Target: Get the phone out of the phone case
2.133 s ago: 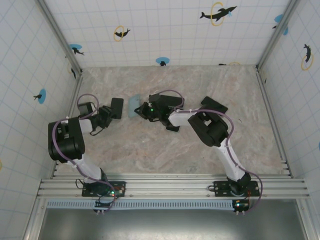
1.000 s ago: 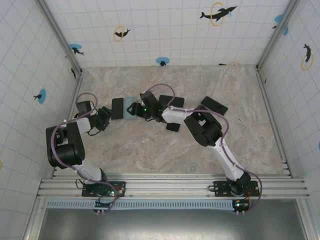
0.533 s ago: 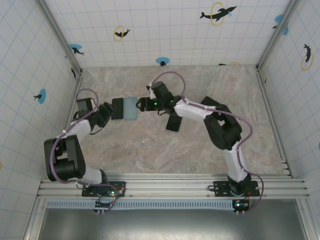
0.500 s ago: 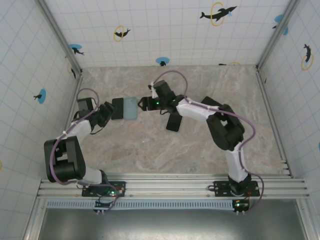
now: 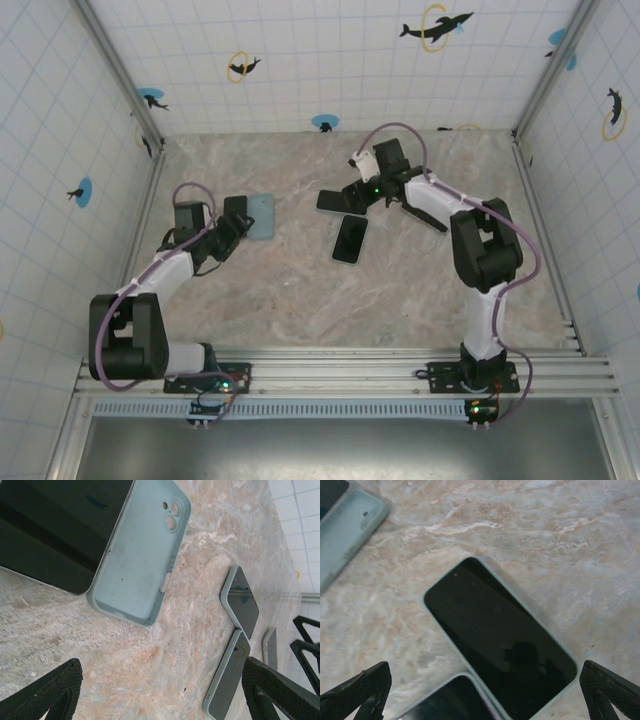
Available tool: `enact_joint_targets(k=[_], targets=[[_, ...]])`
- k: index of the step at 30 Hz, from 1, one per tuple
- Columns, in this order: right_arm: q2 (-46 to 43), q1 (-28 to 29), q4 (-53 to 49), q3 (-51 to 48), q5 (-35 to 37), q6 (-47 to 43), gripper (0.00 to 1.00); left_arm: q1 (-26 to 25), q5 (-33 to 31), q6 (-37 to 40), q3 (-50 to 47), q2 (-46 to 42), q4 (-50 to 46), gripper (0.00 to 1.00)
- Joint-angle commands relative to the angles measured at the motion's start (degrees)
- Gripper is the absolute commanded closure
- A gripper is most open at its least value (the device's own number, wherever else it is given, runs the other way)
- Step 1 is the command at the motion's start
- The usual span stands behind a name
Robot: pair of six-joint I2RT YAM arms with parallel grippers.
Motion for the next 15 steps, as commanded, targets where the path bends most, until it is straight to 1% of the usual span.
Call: enact_joint_targets(k=[1,3,4,9,11,15], targets=[[4.19,-0.21,-5.19,5.45,-3.23,-12.57,0.01,-0.36,-0.55,-1.32,-0.91,-2.36,0.01,0.15],[6.82,-0.44,-7.74,8.78,-4.51,-15.96,0.01,-0.4,-0.45,-1.13,-1.09,-3.03,-0.43,0.15],[8.31,-0.66,-9.77,10.85,-7.07,-17.67,0.01,-0.41,-0.43,-1.11,-1.22,-3.36,-0.65,0.15],[14.34,-0.54,-15.57,19.63,-9.75,-22.23,0.01,-0.44,-0.54,-0.89,-1.96,-4.72,-1.44,0.15],[16.82,-0.31,-16.34,21.09,-9.57,-23.51,0.01,-0.44,-0.57,-0.86,-2.32,-5.08,-1.69,0.15],[18.82,0.19,-16.67,21.74,-6.68,-25.19,0.01,-0.55,-0.45,-0.76,-2.87,-5.7,-1.93,0.15]])
